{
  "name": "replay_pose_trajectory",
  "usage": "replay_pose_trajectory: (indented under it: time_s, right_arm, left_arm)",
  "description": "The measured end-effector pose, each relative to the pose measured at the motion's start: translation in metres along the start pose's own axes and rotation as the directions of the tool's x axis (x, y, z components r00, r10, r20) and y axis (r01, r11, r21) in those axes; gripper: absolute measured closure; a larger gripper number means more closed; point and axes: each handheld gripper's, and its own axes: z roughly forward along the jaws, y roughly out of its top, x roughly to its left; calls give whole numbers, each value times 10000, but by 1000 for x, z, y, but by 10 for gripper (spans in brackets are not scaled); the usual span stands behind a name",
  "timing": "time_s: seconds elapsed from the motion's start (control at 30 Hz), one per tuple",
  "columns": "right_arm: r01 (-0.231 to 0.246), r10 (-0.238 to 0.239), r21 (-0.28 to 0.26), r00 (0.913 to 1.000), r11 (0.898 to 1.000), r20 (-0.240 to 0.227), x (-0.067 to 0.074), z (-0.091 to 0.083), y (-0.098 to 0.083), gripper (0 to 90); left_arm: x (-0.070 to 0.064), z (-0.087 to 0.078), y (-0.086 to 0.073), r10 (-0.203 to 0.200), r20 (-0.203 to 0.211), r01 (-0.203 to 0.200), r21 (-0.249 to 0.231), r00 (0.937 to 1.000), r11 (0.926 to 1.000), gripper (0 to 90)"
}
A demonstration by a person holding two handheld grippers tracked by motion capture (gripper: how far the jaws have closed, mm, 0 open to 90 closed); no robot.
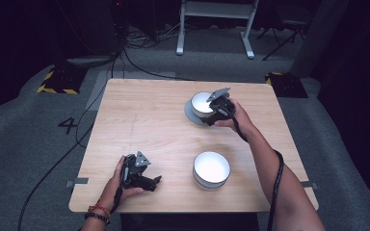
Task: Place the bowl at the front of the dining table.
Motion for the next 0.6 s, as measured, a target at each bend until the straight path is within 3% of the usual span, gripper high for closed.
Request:
replay_pose_trajectory:
  time_s: [0.6]
  right_arm:
    - [147,-149,-195,9999,9997,-82,5,-17,-9,240]
  left_arm:
    - [0,0,0,3,-3,-3,1,10000,10000,10]
